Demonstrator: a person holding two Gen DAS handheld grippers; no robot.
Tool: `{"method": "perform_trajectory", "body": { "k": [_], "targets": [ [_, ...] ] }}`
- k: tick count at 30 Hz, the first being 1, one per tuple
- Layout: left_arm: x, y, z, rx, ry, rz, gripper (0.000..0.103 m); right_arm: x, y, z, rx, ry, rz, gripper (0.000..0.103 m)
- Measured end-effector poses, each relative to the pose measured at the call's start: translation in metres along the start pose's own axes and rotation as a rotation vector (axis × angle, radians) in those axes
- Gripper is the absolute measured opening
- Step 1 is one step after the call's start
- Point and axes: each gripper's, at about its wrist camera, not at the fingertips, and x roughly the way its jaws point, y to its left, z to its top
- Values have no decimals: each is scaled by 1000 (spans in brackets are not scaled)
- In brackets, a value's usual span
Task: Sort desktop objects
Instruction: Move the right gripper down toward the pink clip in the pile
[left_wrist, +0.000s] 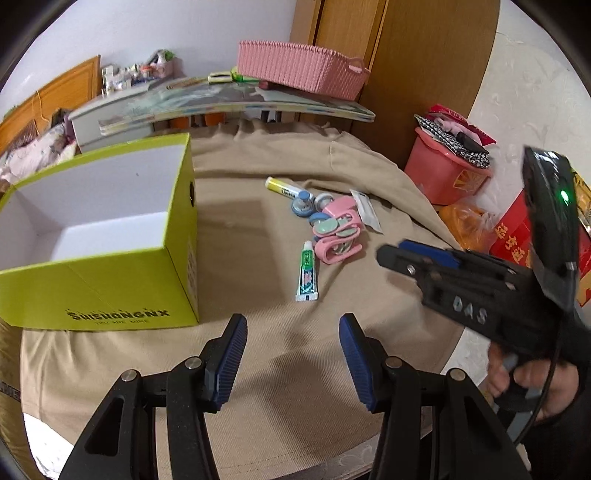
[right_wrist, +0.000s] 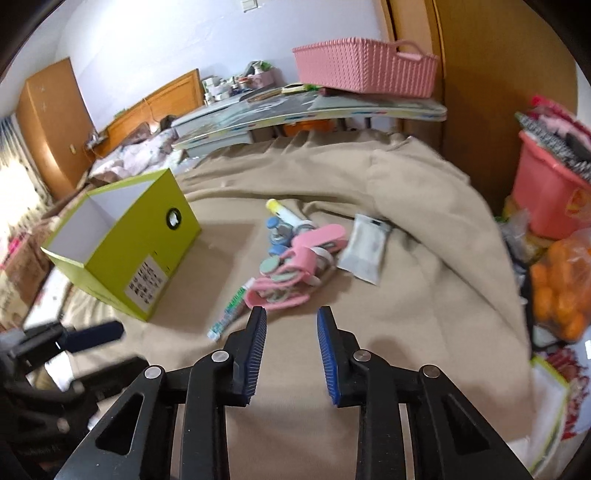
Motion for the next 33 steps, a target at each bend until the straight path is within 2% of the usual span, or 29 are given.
{"method": "perform_trajectory", "body": {
  "k": [5,18,22,26,33],
  "targets": [
    [5,4,-1,5,14,7,53,18,-6,11,55,20,64,29],
    [13,9,-1,-3,32,-13,53,40,-6,22,97,45,29,28],
    [13,10,-1,-10,34,-16,53,38,2,22,49,42,10,15],
    [12,9,-3,-9,38,-23,53,38,4,21,36,42,12,8],
    [12,9,-1,-11,38,-25,53,29,8,15,-16,55,39,4]
  ]
}}
